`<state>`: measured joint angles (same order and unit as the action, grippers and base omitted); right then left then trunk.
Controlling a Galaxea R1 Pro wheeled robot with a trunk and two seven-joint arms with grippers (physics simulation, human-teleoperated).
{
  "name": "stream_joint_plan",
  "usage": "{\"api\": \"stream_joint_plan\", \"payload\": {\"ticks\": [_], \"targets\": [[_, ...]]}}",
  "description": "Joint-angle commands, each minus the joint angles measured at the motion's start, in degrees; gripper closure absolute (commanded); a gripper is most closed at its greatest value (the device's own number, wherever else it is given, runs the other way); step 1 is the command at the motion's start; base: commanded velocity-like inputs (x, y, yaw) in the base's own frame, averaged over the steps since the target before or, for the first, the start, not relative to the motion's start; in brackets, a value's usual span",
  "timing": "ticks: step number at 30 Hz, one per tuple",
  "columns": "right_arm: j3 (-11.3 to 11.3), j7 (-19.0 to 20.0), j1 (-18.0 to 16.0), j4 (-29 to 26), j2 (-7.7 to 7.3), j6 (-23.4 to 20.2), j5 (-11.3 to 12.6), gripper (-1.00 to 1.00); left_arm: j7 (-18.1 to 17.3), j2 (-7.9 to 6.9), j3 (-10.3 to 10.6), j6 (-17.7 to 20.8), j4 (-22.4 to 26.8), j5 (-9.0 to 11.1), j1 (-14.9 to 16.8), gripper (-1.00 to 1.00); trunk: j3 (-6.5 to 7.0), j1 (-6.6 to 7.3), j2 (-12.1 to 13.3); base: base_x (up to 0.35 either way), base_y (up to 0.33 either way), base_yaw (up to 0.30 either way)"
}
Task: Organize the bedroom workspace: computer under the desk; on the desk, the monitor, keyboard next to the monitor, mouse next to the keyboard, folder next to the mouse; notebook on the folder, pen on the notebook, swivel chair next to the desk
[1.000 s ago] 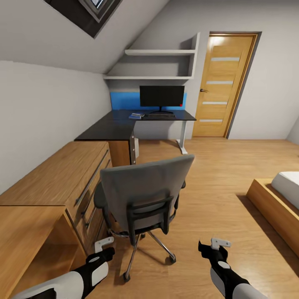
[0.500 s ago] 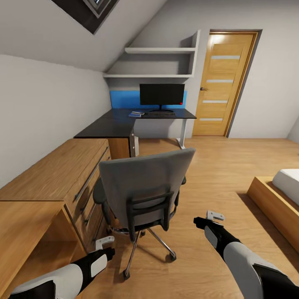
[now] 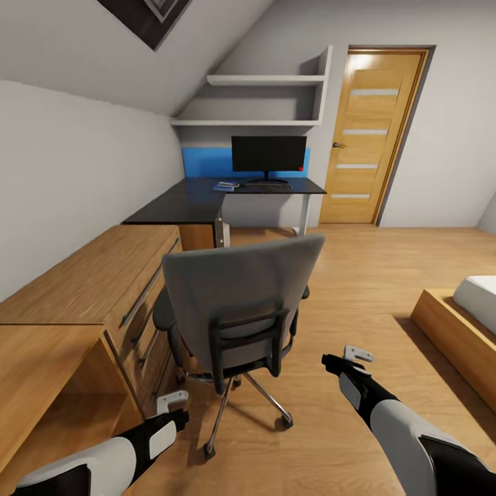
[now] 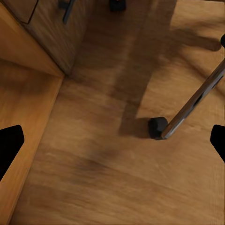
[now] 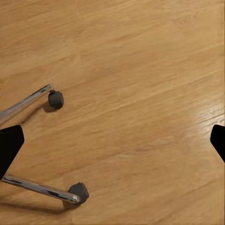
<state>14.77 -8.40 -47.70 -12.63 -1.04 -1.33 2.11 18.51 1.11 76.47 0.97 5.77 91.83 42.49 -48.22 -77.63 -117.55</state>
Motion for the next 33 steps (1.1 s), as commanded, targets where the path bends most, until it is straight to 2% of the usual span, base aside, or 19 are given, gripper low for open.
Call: {"api": "stream_joint_plan", "payload": {"ticks": [1, 4, 5, 9, 18, 25, 27, 28, 31, 33], "targets": [[-0.1, -0.1, 0.0, 0.0, 0.01, 0.3, 0.2, -1.0, 0.4, 0.03, 0.5, 0.1, 0.1, 0.2, 0.0, -1.0, -0.24, -0.22, -0.4, 0.0, 0.0, 0.0], [-0.1, 0.0, 0.0, 0.0, 0.05, 1.4, 0.2, -1.0, 0.5, 0.26, 1.0, -1.1, 0.1, -0.2, 0.0, -1.0, -0.77, -0.88, -1.6, 0.0, 0.0, 0.0], [-0.1, 0.1, 0.0, 0.0, 0.06, 1.8, 0.2, -1.0, 0.5, 0.63, 1.5, -4.1, 0.2, -1.0, 0.0, -1.0, -0.95, -1.1, -2.0, 0.0, 0.0, 0.0], [-0.2, 0.1, 0.0, 0.0, 0.01, 2.0, 0.1, -1.0, 0.7, 0.68, 1.3, -7.0, 0.1, -1.5, 0.0, -1.0, -1.67, -1.97, -3.6, 0.0, 0.0, 0.0], [-0.2, 0.2, 0.0, 0.0, -0.1, 2.1, 0.0, -1.0, 0.4, -0.36, 0.1, -7.4, 0.2, -0.6, 0.3, -1.0, -3.29, -3.95, -7.3, 0.0, 0.0, 0.0], [-0.2, 0.2, 0.0, 0.0, -0.2, 2.1, -0.1, -1.0, 0.3, -1.05, -0.2, -7.4, 0.2, -0.3, 2.6, -1.0, -4.54, -5.49, -10.1, 0.0, 0.0, 0.0], [-0.2, 0.2, 0.0, 0.0, -0.23, 2.1, -0.1, -1.0, 0.3, -2.05, -0.2, -7.5, 0.2, 1.6, 3.3, -1.0, -4.9, -5.93, -10.9, 0.0, 0.0, 0.0], [-0.2, 0.2, 0.0, 0.0, -0.25, 2.1, -0.1, -1.0, 0.3, -2.68, -0.2, -7.5, 0.3, 3.3, 3.7, -1.0, -5.08, -6.15, -11.3, 0.0, 0.0, 0.0], [-0.2, 0.3, 0.0, 0.0, -0.27, 2.1, -0.1, -1.0, 0.3, -3.5, -0.3, -7.5, 0.3, 6.9, 4.8, -1.0, -5.62, -6.81, -12.5, 0.0, 0.0, 0.0], [-0.2, 0.3, 0.0, 0.0, -0.28, 2.1, -0.1, -1.0, 0.3, -3.54, -0.2, -7.5, 0.3, 7.5, 5.2, -1.0, -5.98, -7.24, -13.3, 0.0, 0.0, 0.0]]}}
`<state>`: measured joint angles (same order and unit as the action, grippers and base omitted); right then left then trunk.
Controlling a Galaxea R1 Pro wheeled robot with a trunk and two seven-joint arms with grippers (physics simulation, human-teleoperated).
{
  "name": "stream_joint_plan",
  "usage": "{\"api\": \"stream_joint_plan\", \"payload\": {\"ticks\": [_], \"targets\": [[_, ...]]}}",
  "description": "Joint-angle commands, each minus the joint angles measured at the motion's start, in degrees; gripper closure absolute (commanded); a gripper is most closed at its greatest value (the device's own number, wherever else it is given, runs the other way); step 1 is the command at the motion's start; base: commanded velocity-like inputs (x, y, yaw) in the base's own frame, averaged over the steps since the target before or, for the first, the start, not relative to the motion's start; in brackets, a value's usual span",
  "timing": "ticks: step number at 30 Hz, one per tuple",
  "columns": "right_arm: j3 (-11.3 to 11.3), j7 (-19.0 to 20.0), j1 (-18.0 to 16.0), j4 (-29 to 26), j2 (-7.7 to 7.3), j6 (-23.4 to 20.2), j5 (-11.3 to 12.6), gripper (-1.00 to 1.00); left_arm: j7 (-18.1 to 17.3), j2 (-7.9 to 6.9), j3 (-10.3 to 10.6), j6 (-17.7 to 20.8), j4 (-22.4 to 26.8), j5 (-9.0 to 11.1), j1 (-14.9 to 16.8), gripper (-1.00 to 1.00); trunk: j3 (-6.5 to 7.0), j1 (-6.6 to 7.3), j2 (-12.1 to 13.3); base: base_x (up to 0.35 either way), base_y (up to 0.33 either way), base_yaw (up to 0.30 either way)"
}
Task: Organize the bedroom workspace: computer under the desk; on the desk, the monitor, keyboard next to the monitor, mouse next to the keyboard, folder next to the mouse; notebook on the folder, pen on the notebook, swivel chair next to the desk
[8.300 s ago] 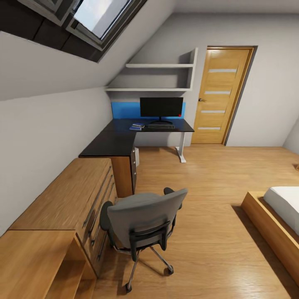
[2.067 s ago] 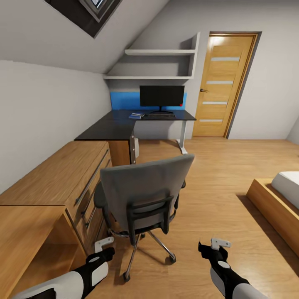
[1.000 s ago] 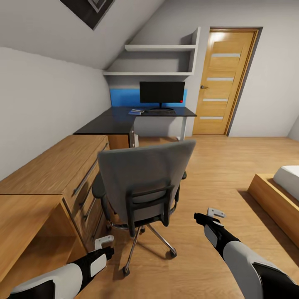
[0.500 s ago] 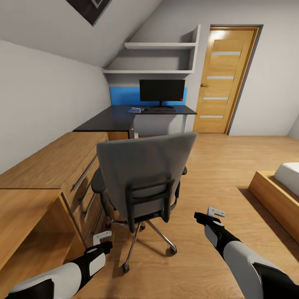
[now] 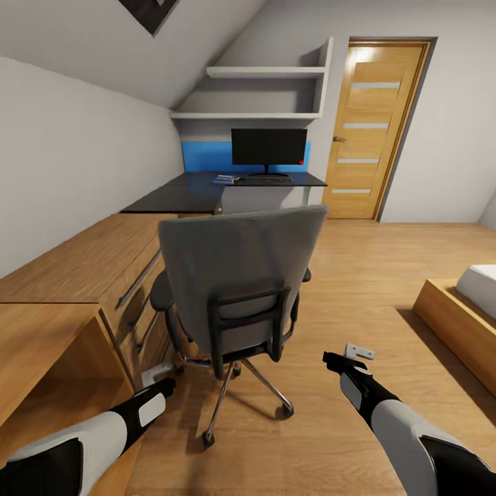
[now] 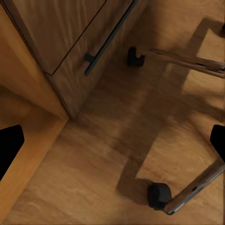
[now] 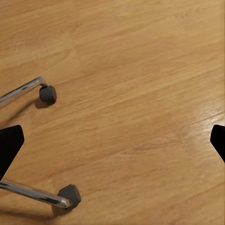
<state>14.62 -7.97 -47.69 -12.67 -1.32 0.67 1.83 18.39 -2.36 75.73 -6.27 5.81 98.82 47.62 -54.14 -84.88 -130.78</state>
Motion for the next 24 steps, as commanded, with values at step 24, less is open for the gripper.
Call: {"api": "stream_joint_plan", "payload": {"ticks": [24], "targets": [[-0.1, -0.2, 0.0, 0.0, 0.16, 0.3, 0.1, -1.0, 0.4, 0.12, 1.1, -0.6, 0.3, 1.2, 0.5, -1.0, -4.37, -5.27, -9.7, 0.0, 0.0, 0.0]]}}
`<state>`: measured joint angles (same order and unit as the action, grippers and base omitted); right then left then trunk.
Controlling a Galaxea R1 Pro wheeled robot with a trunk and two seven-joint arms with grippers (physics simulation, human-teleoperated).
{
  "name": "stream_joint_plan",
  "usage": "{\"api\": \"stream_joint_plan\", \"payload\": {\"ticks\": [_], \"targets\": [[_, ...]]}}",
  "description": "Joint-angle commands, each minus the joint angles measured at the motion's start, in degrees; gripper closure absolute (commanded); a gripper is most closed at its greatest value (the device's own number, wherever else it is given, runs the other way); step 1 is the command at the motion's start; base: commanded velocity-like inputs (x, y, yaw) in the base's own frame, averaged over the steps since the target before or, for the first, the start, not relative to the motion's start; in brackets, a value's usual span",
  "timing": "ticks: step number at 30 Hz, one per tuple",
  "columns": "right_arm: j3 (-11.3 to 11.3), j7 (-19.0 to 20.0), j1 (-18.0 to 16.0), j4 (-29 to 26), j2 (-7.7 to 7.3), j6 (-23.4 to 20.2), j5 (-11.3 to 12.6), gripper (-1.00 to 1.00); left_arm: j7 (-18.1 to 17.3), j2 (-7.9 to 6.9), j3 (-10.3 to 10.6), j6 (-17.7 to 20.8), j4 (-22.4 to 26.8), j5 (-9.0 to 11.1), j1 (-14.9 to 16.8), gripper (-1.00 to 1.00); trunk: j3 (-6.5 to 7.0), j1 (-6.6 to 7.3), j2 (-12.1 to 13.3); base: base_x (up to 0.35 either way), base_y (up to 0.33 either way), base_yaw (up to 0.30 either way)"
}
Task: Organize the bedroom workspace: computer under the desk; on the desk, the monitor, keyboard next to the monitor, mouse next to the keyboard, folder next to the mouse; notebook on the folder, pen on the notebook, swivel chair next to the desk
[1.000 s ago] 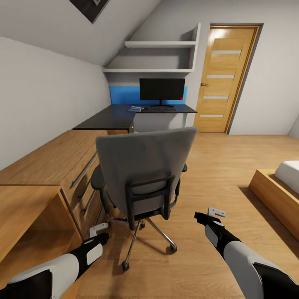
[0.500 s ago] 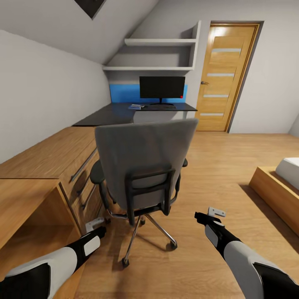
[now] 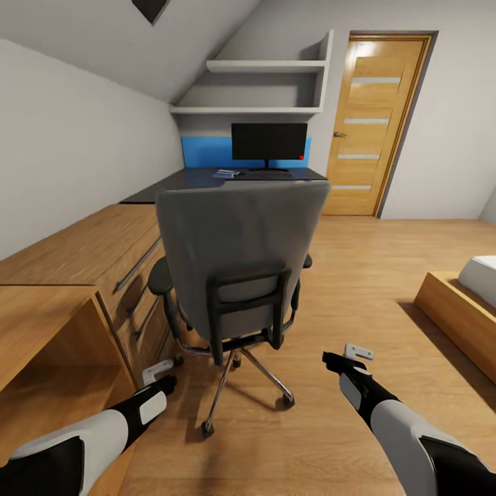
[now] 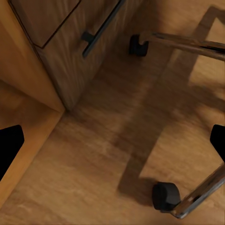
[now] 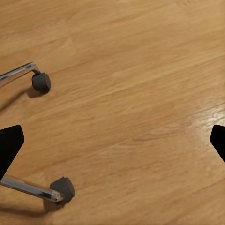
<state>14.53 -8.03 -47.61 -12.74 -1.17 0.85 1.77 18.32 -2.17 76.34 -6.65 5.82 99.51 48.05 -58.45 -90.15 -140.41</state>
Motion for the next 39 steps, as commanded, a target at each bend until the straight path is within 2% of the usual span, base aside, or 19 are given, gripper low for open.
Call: {"api": "stream_joint_plan", "payload": {"ticks": [1, 7, 13, 15, 16, 21, 39], "targets": [[0.0, -0.1, 0.0, 0.0, 0.01, 0.1, 0.2, -1.0, 0.4, -0.1, 0.5, -0.2, 0.2, 0.5, 0.0, -1.0, -0.24, -0.21, -0.4, 0.0, 0.0, 0.0], [-0.1, -0.1, 0.0, 0.1, 0.07, 0.3, 0.2, -1.0, 0.4, -0.11, 0.5, -0.3, 0.2, 0.5, 0.0, -1.0, -1.31, -1.52, -2.8, 0.0, 0.0, 0.0], [-0.1, -0.1, 0.0, 0.1, 0.25, 0.3, 0.3, -1.0, 0.4, 0.0, 0.5, -0.3, 0.2, 0.5, 0.0, -1.0, -2.64, -1.68, -2.9, 0.0, 0.0, 0.0], [-0.1, -0.1, 0.0, 0.1, 0.29, 0.5, 0.3, -1.0, 0.4, 0.02, 0.6, -0.3, 0.2, 0.5, 0.0, -1.0, -2.64, -1.68, -2.9, 0.0, 0.0, 0.0], [-0.1, 0.0, 0.0, 0.1, 0.31, 3.2, 0.3, -1.0, 0.3, -0.02, 0.6, -0.3, 0.2, 0.5, 0.0, -1.0, -2.64, -1.68, -2.9, 0.0, 0.0, 0.0], [-0.1, 0.0, 0.0, 0.1, 0.29, 4.8, 0.3, -1.0, 0.2, -0.02, 0.6, -0.3, 0.2, 0.5, 0.0, -1.0, -2.64, -1.68, -2.9, 0.0, 0.0, 0.0], [-0.1, -0.1, 0.0, 0.1, 0.29, 5.3, 0.3, -1.0, 0.2, -0.03, 0.7, -0.3, 0.2, 0.4, 0.0, -1.0, -2.64, -1.68, -2.9, 0.0, 0.0, 0.0]]}}
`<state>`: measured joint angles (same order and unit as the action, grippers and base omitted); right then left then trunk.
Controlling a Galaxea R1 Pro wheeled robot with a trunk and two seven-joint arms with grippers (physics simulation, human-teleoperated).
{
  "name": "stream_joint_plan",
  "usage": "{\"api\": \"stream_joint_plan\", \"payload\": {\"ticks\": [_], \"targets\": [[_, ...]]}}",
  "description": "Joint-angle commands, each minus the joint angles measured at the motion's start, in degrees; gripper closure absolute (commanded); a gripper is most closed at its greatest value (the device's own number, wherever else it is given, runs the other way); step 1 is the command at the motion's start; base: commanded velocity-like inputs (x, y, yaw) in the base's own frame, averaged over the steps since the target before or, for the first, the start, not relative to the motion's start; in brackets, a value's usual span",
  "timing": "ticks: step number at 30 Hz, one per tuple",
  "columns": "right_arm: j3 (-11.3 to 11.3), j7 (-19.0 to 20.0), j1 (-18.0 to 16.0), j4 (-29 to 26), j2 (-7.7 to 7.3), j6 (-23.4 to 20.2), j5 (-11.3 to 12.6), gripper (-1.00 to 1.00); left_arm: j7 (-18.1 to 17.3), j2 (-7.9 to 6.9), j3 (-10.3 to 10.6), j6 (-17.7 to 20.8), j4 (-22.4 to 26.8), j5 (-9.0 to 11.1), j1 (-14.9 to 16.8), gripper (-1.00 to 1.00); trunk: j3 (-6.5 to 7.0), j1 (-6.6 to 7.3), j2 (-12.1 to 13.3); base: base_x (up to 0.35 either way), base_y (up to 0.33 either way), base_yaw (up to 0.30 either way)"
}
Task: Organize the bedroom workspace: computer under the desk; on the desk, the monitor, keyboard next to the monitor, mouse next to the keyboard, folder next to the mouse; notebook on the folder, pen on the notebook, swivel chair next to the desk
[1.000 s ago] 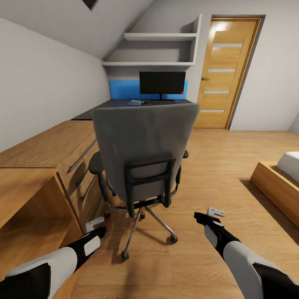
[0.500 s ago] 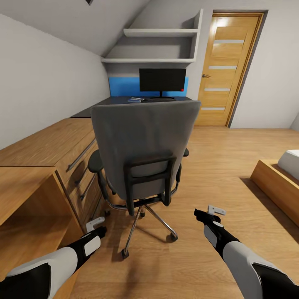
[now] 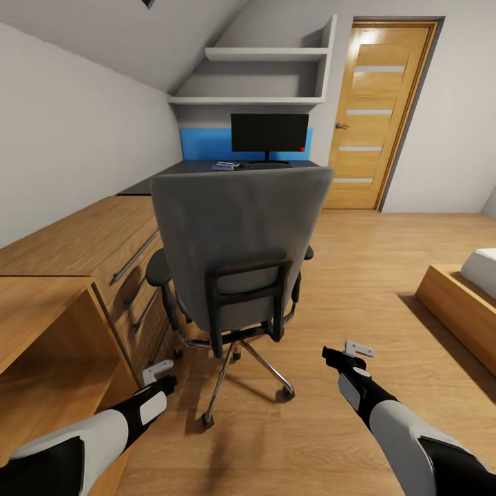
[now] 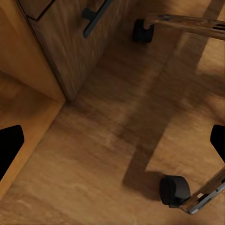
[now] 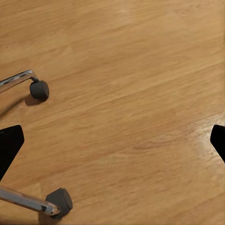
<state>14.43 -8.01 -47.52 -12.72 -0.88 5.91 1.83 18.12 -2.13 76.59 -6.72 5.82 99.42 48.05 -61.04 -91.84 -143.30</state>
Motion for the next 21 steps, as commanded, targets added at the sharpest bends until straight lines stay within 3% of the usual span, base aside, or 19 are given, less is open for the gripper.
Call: {"api": "stream_joint_plan", "payload": {"ticks": [1, 21], "targets": [[0.0, -0.1, 0.0, 0.1, 0.0, 0.2, 0.2, -1.0, 0.4, -0.07, 0.5, -0.2, 0.2, 0.5, 0.0, -1.0, -0.05, 0.01, 0.0, 0.0, 0.0, 0.0], [0.0, -0.2, 0.0, 0.0, 0.0, 0.2, 0.3, -1.0, 0.5, -0.07, 0.5, -0.2, 0.2, 0.6, 0.0, -1.0, 1.1, 0.01, 0.0, 0.0, 0.0, 0.0]]}}
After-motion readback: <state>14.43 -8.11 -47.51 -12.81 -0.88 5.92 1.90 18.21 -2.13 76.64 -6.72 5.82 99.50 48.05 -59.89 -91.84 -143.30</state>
